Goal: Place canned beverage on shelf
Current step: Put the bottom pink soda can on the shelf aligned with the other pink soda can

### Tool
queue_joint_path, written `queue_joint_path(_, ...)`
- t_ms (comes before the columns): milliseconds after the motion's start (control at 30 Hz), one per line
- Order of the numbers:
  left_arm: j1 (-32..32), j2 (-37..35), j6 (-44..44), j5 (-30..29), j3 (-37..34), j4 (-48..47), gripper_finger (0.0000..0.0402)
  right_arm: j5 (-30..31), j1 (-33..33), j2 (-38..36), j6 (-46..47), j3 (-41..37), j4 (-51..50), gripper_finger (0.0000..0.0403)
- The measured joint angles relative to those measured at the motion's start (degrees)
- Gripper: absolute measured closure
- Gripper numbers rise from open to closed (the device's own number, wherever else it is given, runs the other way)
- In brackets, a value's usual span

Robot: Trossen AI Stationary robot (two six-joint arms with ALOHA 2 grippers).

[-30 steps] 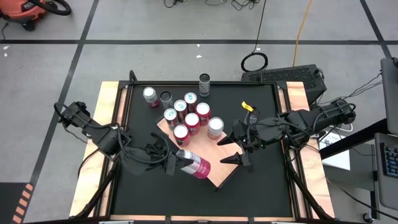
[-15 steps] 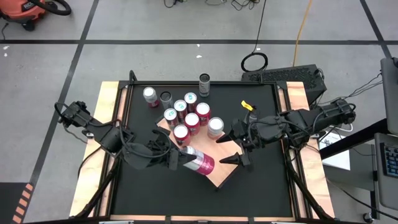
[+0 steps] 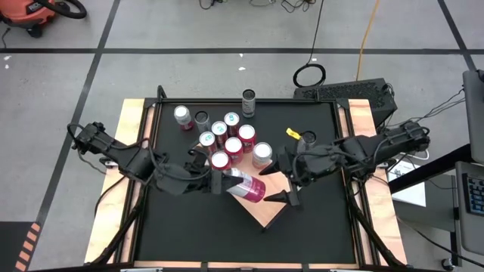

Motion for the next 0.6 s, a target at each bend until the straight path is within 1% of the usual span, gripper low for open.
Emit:
queue_joint_path(267, 0.2, 0.0, -1.4, 0.1, 0.0, -0.3, 0.0119, -0.1, 0.1, 3.4, 0.0, 0.0, 0.7, 0.004)
queue_joint_path(433, 0.3, 0.0, -1.4, 0.4, 0.0, -0.6, 0.0119, -3.0, 0.1, 4.3, 0.2, 0.0, 1.1, 0.004)
queue_joint_path(600, 0.4, 0.0, -1.4, 0.4, 0.0, -1.0, 0.0119, -3.1, 0.1, 4.3, 0.2, 0.0, 1.1, 0.004)
